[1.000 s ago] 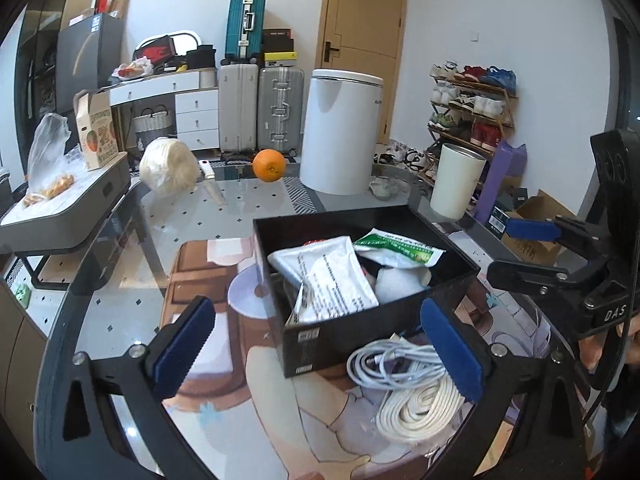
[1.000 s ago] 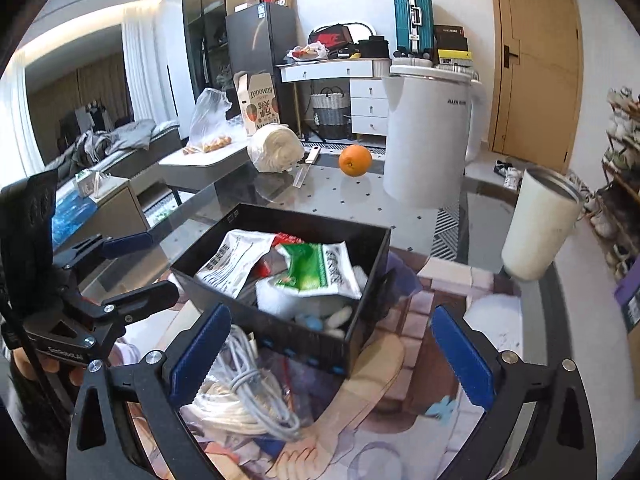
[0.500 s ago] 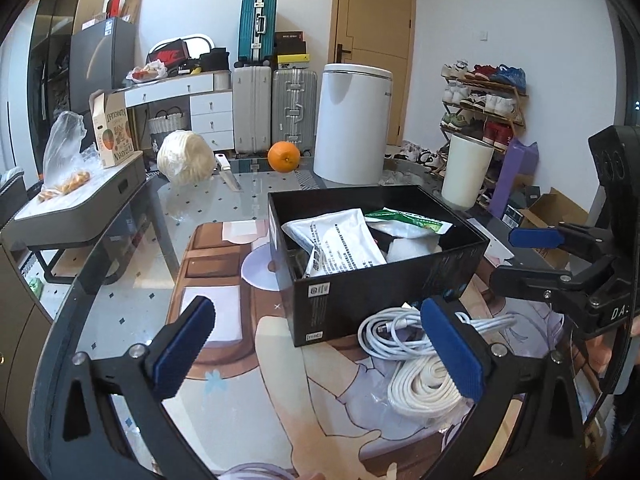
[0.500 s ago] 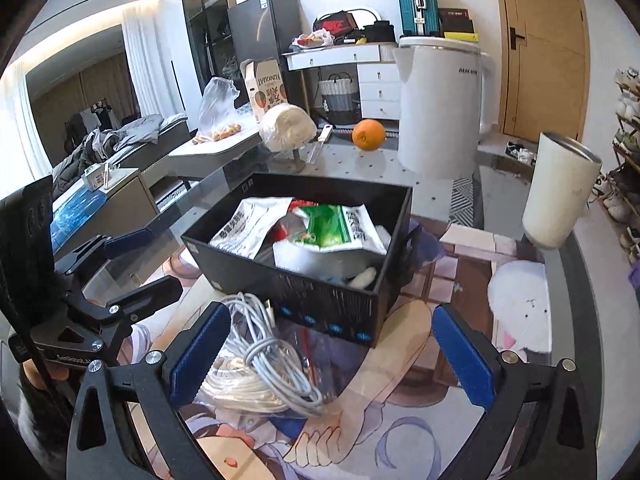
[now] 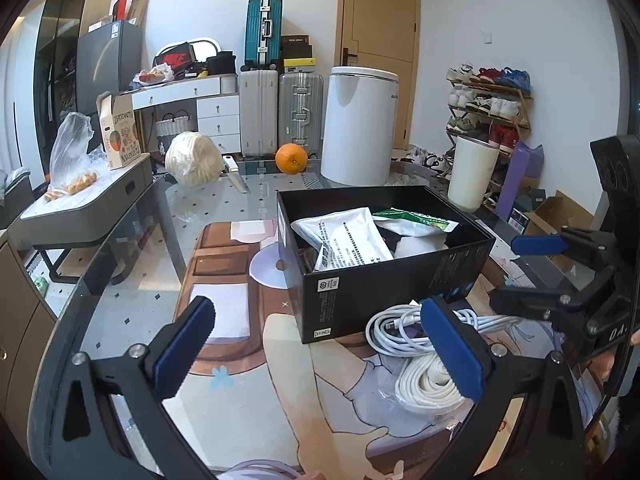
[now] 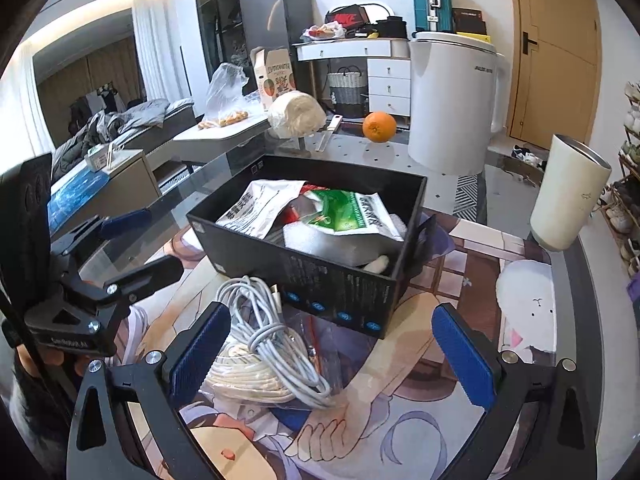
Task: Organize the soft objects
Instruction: 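Withdraw both grippers and move the right gripper toward the coiled white cable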
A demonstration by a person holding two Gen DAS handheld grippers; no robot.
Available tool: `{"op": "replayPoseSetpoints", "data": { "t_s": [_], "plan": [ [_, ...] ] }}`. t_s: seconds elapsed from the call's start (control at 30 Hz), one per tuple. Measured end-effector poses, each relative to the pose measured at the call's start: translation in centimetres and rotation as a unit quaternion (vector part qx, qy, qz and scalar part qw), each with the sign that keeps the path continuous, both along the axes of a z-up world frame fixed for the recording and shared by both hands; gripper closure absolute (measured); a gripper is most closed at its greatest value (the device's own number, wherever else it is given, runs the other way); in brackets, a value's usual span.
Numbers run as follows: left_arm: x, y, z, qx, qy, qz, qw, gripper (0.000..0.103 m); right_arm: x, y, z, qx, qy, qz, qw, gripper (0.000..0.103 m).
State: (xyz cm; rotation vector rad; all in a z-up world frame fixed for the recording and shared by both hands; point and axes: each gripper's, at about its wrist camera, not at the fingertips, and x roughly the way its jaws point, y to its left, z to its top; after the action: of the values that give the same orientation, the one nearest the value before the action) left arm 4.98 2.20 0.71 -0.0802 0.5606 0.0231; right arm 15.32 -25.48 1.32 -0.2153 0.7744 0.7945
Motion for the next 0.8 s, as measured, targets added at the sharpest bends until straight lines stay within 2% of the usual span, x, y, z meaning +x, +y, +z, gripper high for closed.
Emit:
{"op": "replayPoseSetpoints", "data": {
  "t_s": [0.33,0.8],
  "plan": [
    [0.5,0.0,-0.5,0.0,0.017,0.006,0.9998,0.0,-0.4,1.2,-1.3,-0.022,0.004,0.019,1.0,0.001],
    [0.1,0.2,-0.3,-0.004,0.004,0.006,1.0,0.0,0.1,2.9,-3.7,-0.044,0.032,0.022,0.998,0.001]
  ]
}}
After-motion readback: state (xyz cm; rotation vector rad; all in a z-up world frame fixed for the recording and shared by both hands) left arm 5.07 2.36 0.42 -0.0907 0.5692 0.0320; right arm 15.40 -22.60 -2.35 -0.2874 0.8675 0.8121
